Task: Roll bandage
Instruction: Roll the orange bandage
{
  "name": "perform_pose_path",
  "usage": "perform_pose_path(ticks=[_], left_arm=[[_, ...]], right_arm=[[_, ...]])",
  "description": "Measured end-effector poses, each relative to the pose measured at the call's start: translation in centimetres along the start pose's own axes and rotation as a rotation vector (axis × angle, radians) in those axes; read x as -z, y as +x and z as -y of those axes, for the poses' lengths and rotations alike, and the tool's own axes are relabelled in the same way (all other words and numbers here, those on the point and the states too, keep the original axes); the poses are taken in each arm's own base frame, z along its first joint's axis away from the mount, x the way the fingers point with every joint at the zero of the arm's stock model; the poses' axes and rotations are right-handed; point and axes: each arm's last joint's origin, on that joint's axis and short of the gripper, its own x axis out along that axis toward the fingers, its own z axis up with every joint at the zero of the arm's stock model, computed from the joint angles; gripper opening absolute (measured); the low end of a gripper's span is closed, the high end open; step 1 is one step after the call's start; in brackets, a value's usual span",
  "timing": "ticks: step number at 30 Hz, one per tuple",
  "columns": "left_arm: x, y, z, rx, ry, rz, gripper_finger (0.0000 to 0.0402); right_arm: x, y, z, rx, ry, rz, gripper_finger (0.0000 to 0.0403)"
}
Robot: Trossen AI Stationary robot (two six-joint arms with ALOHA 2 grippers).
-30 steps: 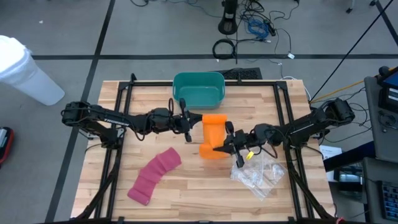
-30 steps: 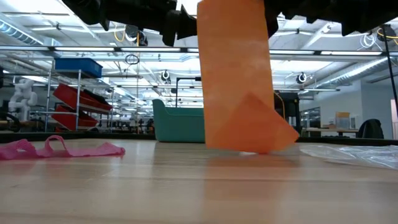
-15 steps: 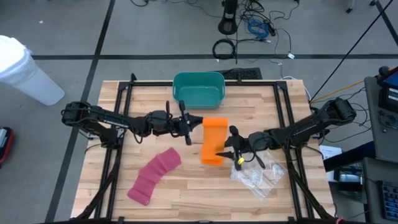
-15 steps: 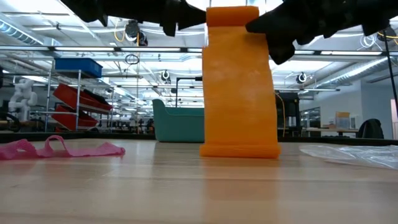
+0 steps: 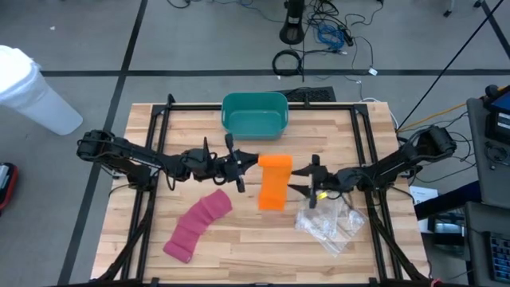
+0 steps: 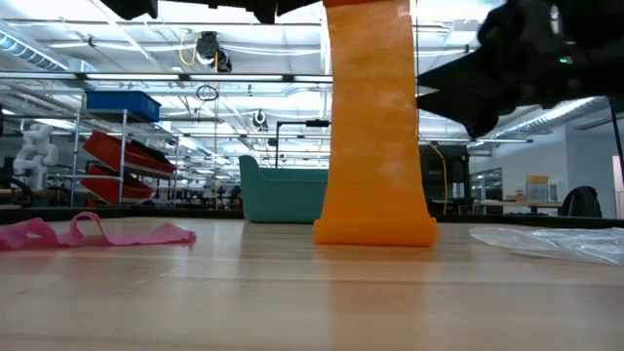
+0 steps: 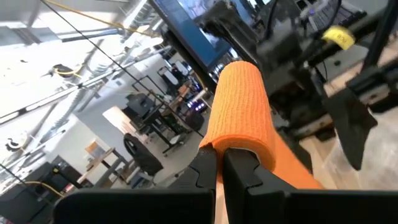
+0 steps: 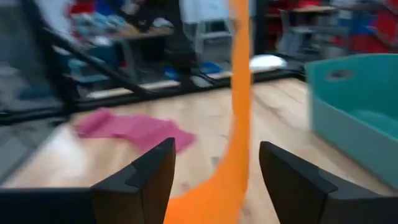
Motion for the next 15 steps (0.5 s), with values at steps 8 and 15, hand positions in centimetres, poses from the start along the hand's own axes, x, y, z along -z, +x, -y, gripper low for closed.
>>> perform_pose_path(ticks=[8, 15], left_arm=[[-0.7, 0.2, -0.3, -0.014, -0.045, 0.007, 0.0004], [-0.5, 0.2, -0.2, -0.015, -0.052, -0.024, 0.0004]], right_arm=[[0.4, 0.6, 0.7, 0.059, 0.029, 0.015, 0.0226], [1.2, 3.3, 0.8, 0.093, 0.011, -0.015, 0.0226]])
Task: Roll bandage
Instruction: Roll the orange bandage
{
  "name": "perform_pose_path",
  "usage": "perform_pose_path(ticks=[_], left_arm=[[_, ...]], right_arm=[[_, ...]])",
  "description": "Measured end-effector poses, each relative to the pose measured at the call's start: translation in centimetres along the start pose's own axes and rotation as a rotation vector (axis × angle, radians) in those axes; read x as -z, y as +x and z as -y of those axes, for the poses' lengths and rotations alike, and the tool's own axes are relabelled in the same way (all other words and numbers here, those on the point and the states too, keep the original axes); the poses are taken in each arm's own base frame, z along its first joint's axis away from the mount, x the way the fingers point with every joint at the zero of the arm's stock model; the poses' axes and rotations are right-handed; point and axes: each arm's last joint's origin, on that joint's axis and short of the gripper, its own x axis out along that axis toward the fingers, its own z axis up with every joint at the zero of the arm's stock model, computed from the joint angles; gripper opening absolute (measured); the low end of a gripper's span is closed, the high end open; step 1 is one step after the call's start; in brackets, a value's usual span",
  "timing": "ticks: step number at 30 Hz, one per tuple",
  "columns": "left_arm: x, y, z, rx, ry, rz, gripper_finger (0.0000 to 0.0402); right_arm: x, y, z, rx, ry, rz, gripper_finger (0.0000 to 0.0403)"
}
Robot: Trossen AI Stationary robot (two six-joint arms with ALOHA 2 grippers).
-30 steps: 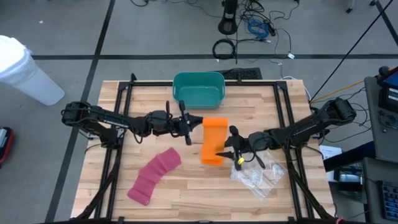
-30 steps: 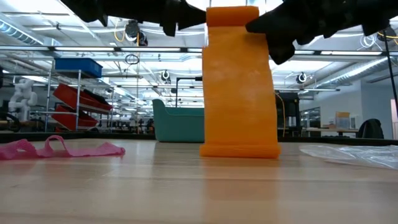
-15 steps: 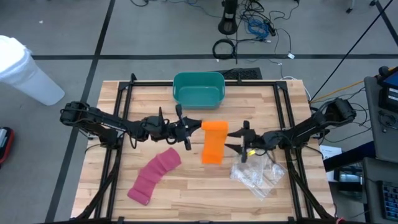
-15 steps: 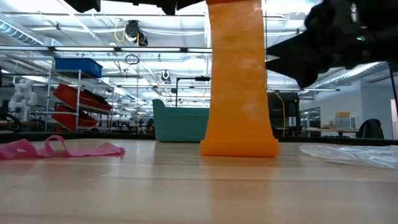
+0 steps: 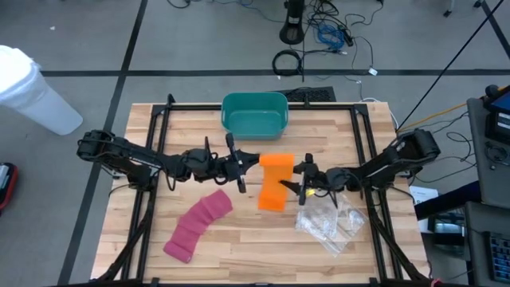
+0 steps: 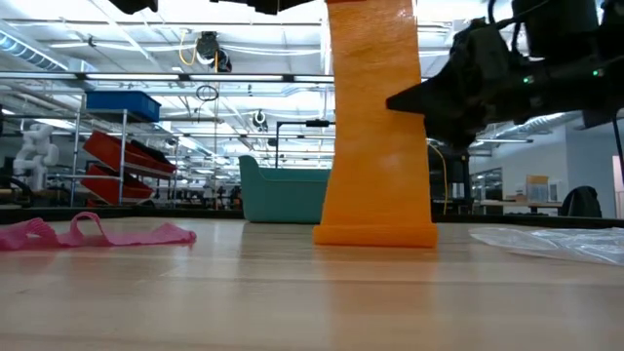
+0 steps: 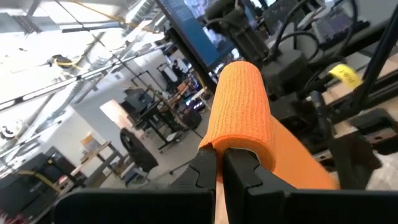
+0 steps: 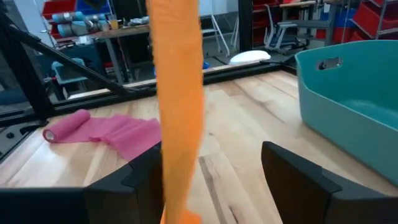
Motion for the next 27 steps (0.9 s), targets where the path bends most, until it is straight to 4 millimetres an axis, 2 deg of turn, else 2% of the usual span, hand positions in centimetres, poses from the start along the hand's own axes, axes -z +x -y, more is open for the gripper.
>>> perform_pose_path(ticks=[3, 5, 9, 10, 15, 20, 24, 27], left_arm=[[0.1, 0.0, 0.0, -0.015, 0.004, -0.028, 0.0004], [0.3, 0.0, 0.0, -0.023, 0.005, -0.048, 0.0004], [0.3, 0.0, 0.0, -0.041, -0.022, -0.056, 0.0005], [0.3, 0.0, 0.0, -0.041, -0.022, -0.056, 0.0006], [0.2, 0.0, -0.2, -0.053, -0.028, -0.046, 0.0009], [0.1, 0.0, -0.3, -0.063, -0.030, -0.040, 0.0010], [0.5, 0.1, -0.5, -0.078, -0.017, -0.069, 0.0011], [1.0, 0.2, -0.7, -0.074, -0.004, -0.105, 0.0011]], right_arm=[[0.6, 0.9, -0.3, 0.007, -0.014, -0.018, 0.0201], [1.1, 1.3, -0.4, 0.009, -0.017, -0.029, 0.0165], [1.6, 1.6, -0.4, 0.004, -0.028, -0.047, 0.0035], [1.7, 1.6, -0.4, -0.008, -0.032, -0.052, 0.0019], [1.5, 1.5, -0.8, -0.092, 0.020, -0.048, 0.0001], [0.6, 1.5, -2.2, -0.224, 0.058, 0.008, 0.0000], [-0.6, 1.9, -3.9, -0.353, 0.074, 0.046, 0.0000], [-2.2, 1.7, -5.0, -0.414, 0.065, 0.092, 0.0000]])
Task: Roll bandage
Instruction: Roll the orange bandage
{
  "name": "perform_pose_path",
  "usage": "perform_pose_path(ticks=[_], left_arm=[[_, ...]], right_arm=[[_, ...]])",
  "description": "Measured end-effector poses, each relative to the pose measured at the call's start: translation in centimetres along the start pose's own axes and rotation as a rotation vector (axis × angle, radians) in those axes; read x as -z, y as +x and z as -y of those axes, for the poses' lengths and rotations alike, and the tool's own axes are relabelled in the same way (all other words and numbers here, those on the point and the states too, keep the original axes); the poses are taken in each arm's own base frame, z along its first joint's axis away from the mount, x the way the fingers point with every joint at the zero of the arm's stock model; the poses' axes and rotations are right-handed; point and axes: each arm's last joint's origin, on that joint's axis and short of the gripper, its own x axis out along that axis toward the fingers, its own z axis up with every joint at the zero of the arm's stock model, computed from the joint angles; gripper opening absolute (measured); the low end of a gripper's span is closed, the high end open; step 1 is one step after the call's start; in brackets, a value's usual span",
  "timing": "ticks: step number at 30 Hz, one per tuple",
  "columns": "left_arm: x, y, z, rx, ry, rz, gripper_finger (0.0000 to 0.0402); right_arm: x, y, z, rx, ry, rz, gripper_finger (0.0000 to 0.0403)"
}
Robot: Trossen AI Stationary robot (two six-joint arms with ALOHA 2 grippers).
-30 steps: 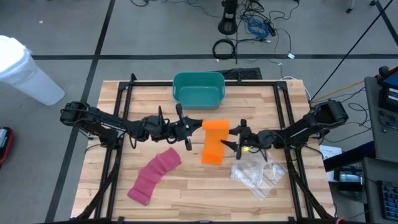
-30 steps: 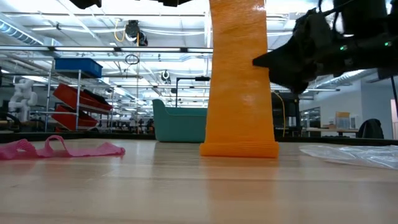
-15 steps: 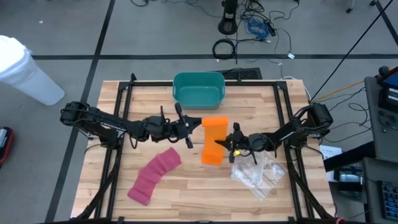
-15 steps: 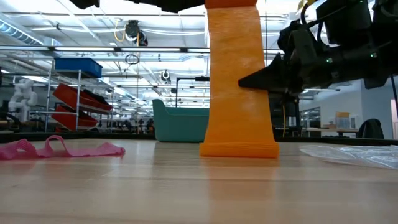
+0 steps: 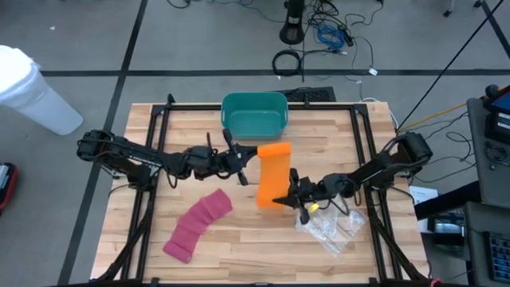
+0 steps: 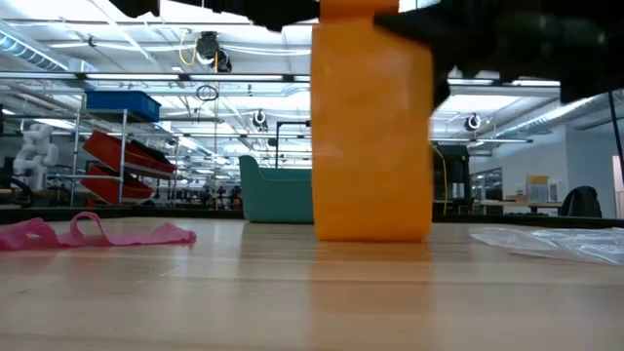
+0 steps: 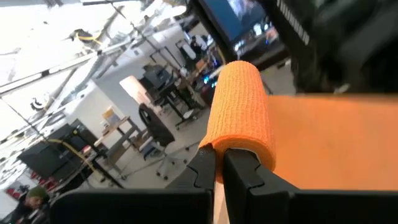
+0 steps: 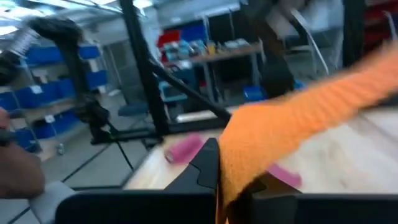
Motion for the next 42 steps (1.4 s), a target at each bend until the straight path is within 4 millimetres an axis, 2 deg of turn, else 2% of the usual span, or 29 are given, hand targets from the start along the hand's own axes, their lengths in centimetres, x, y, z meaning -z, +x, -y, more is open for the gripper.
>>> perform_pose_path(ticks=[6, 11, 16, 22, 26, 29, 32, 36, 42], left_arm=[[0.7, 0.2, -0.1, 0.019, 0.024, -0.040, 0.0012], [1.0, 0.3, 0.0, 0.108, 0.032, -0.002, 0.0012], [1.3, 0.4, 0.1, 0.126, 0.060, -0.021, 0.0013], [1.4, 0.3, 0.4, 0.207, 0.098, 0.010, 0.0013], [1.3, 0.2, 0.7, 0.272, 0.098, 0.049, 0.0013], [1.3, 0.2, 0.8, 0.299, 0.113, 0.069, 0.0013], [1.2, 0.1, 0.9, 0.313, 0.112, 0.082, 0.0013], [1.0, 0.1, 1.0, 0.329, 0.108, 0.110, 0.0013], [0.9, 0.1, 1.0, 0.343, 0.106, 0.125, 0.0013]], right_arm=[[-4.0, -0.3, -1.3, -0.015, -0.097, 0.004, 0.0000], [-8.3, -0.4, -1.5, 0.017, -0.167, -0.018, 0.0000], [-13.1, -0.2, -2.0, 0.041, -0.248, 0.000, 0.0000], [-17.6, -0.4, -1.4, 0.104, -0.326, 0.042, 0.0000], [-19.8, -0.6, -0.6, 0.152, -0.375, 0.091, 0.0000], [-21.1, -0.7, 0.6, 0.242, -0.393, 0.084, 0.0000], [-21.4, -1.0, 2.3, 0.417, -0.417, 0.045, 0.0000], [-20.7, -1.2, 4.7, 0.560, -0.403, -0.052, 0.0000], [-19.3, -0.9, 6.7, 0.623, -0.375, -0.178, 0.0007]])
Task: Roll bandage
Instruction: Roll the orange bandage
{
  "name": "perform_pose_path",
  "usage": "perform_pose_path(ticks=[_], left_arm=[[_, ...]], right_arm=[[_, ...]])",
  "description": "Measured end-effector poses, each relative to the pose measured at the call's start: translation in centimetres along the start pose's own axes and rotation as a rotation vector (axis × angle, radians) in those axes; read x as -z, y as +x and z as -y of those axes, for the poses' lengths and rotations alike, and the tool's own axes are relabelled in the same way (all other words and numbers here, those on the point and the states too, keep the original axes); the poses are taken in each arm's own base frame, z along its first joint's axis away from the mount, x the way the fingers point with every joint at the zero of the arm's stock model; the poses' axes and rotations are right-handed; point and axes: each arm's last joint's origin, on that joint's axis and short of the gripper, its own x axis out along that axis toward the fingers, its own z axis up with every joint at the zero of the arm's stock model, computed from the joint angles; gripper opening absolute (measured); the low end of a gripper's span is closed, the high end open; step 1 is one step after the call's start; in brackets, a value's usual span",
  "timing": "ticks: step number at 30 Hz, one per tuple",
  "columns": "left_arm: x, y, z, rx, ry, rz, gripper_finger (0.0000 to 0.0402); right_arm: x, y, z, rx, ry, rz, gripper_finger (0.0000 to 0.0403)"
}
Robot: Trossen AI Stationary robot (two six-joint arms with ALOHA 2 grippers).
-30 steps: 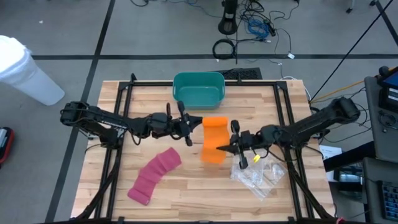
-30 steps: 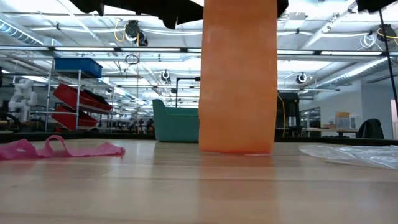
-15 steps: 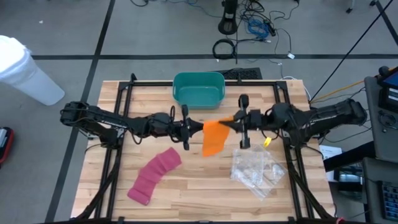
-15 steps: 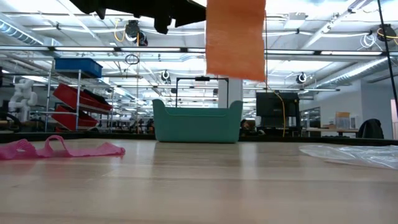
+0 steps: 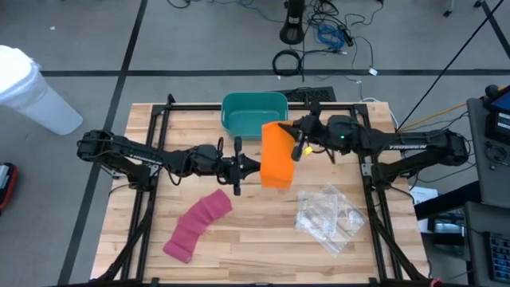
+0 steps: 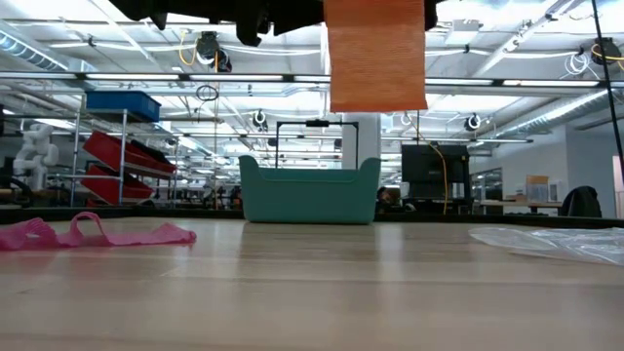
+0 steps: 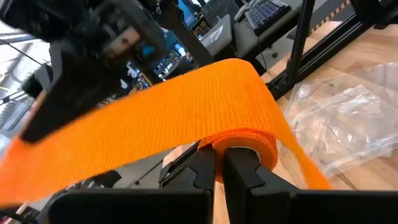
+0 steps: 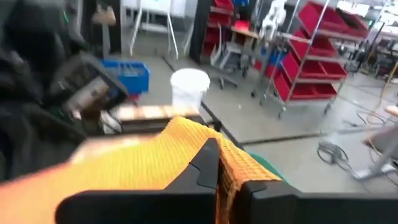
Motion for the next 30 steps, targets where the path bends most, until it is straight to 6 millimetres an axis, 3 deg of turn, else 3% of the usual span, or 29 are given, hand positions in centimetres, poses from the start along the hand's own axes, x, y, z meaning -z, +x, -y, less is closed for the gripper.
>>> perform_pose_path(ticks=[4, 12, 16, 21, 27, 30], left_arm=[[-0.2, 0.0, 0.2, 0.006, -0.001, 0.011, 0.0013], [-1.2, -0.1, 0.6, 0.023, -0.029, 0.090, 0.0013], [-1.3, -0.1, 0.7, 0.063, -0.028, 0.121, 0.0013], [-1.4, -0.1, 0.9, 0.074, -0.027, 0.128, 0.0013], [-1.6, -0.1, 0.8, 0.075, -0.027, 0.147, 0.0013], [-2.1, -0.2, 0.5, 0.043, -0.088, 0.195, 0.0013]], right_arm=[[1.0, 0.1, -0.2, -0.015, -0.061, -0.093, 0.0057], [1.6, -0.1, -0.4, -0.022, -0.014, -0.154, 0.0231], [1.4, -0.9, -0.7, -0.043, 0.013, -0.162, 0.0288], [1.7, -2.2, -0.7, -0.101, 0.104, -0.235, 0.0307], [-1.6, -3.8, 0.4, -0.129, 0.421, -0.095, 0.0302], [-1.3, -4.1, 0.7, -0.106, 0.446, -0.177, 0.0301]])
